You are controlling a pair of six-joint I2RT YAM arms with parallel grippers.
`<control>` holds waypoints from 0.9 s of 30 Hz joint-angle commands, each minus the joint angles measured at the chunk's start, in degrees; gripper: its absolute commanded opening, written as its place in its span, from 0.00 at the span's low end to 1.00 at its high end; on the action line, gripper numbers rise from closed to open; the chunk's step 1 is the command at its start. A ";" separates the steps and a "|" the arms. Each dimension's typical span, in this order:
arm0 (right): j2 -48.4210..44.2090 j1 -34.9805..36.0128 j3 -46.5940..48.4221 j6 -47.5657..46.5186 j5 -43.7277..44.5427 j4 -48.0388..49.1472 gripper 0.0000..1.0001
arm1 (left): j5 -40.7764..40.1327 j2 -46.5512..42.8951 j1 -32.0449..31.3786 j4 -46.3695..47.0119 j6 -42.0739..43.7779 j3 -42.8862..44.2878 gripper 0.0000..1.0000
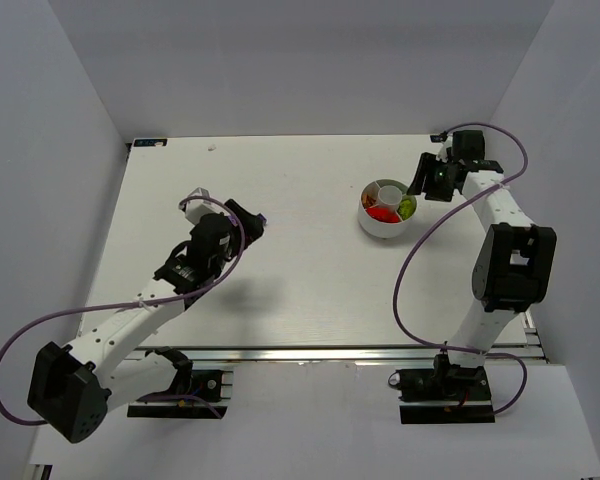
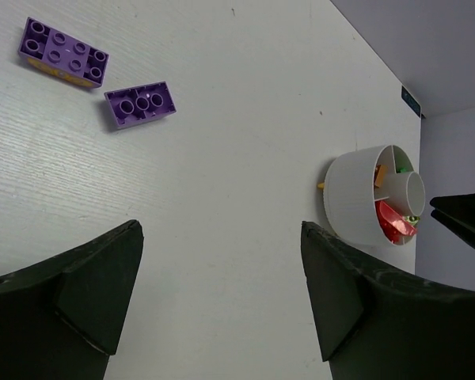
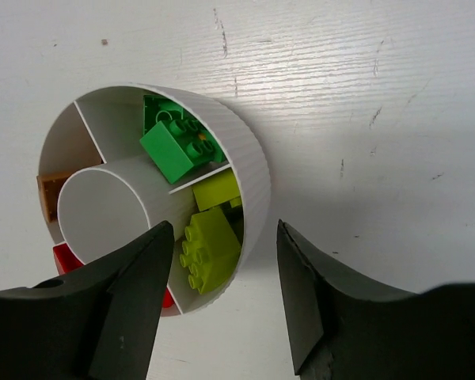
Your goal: Sort the legos into containers by color
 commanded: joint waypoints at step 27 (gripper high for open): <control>-17.30 -7.14 -5.64 -57.00 -63.24 -15.94 0.61 | 19.36 39.35 12.61 -14.79 40.02 36.09 0.74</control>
